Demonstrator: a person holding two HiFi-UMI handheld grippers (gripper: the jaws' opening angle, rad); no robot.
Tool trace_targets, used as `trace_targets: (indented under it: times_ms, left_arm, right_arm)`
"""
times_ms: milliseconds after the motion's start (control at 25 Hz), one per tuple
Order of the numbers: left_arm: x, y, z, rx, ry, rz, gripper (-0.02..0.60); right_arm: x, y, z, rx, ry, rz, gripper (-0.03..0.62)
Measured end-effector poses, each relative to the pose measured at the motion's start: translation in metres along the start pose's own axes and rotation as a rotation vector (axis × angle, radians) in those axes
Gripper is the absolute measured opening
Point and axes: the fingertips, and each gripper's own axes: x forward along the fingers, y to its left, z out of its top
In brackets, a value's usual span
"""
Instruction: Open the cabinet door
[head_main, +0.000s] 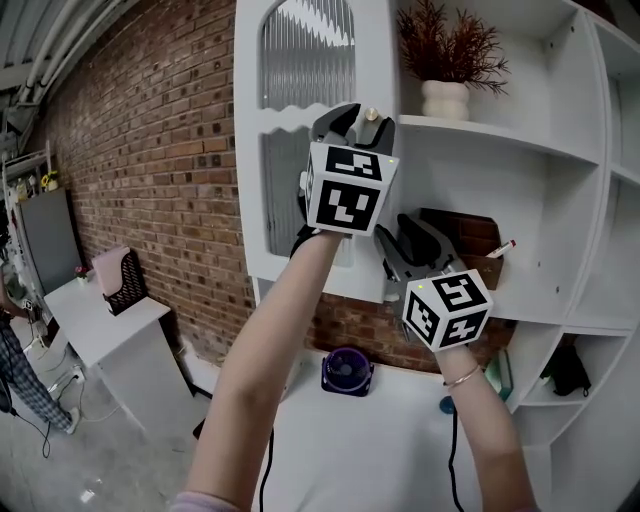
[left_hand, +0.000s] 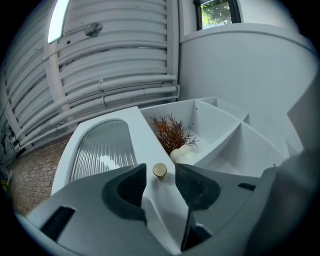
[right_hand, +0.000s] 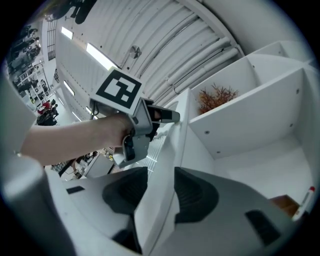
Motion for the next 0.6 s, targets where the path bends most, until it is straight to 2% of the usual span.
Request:
trace_targets:
  times_ms: [360,480,600]
  left_arm:
    - [0.008,-0.005,-0.002,-0.018,0.004,-0.003,0.132]
    - [0.006,0.002,-0.003,-0.044,0.001,0.013,0.075]
    - [0.004,0.004,-0.003,-0.036,0.006,0.021,0.075]
  right_arm:
    - [-0.003,-0.006,-0.009,0.019,0.039,-0.025,0.158]
    - [-0.005,-0.006,-0.016,0.018,0.060,-0.025,0.160]
    - [-0.007,-0.002,-0.023,0.021,0.078,-0.021,0.160]
